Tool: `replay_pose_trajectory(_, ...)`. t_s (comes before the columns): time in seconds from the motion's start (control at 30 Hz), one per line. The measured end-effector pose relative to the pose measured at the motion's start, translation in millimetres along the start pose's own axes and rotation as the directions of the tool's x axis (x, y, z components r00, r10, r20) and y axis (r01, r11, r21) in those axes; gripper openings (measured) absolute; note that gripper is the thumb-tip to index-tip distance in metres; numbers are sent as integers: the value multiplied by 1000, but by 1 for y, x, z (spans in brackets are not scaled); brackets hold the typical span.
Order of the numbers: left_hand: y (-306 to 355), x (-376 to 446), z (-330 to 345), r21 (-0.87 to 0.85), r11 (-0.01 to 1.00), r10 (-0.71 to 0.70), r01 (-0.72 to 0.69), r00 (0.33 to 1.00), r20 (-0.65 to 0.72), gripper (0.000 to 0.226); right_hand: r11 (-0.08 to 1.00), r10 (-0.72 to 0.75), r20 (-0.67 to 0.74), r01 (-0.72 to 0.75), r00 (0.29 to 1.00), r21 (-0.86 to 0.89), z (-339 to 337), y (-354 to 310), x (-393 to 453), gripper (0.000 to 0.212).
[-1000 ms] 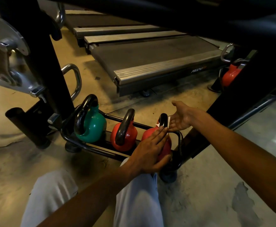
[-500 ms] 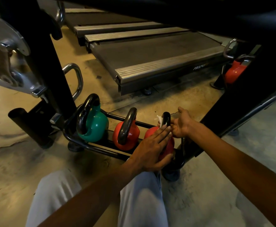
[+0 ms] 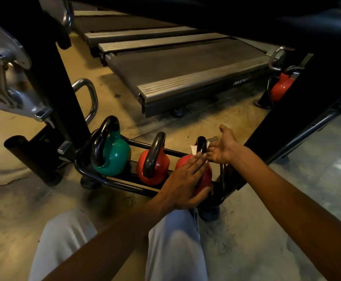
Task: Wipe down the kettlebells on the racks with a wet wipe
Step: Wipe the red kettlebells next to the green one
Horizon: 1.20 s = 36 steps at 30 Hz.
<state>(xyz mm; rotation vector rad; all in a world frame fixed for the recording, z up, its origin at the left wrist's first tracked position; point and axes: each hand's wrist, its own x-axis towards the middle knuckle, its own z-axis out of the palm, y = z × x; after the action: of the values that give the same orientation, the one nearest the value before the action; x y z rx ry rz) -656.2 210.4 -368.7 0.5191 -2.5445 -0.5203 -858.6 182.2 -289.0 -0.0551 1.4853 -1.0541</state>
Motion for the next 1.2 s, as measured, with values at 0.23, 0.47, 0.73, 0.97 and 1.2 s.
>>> replay_pose_trajectory(0.23, 1, 1, 2, 10, 1000, -10, 10, 1000, -3, 81, 939, -140, -3, 132, 990, -317, 25, -6, -29, 117)
replay_pose_trajectory(0.47, -1, 1, 5, 17, 1000, 4, -4, 1000, 3, 87, 861, -58, 62, 81, 996, -503, 23, -11, -41, 129)
replay_pose_trajectory(0.73, -1, 0, 5, 25, 1000, 9, -9, 1000, -15, 88, 907, -13, 60, 37, 998, -420, 9, -10, -35, 127)
replay_pose_trajectory(0.97, 1, -1, 5, -6, 1000, 9, -9, 1000, -26, 87, 986, 10, 38, -3, 999, -167, 0, 12, -17, 126)
replay_pose_trajectory(1.2, 1, -1, 9, -33, 999, 8, -9, 999, -38, 87, 999, 12, 73, -15, 997, 36, -3, 21, -15, 115)
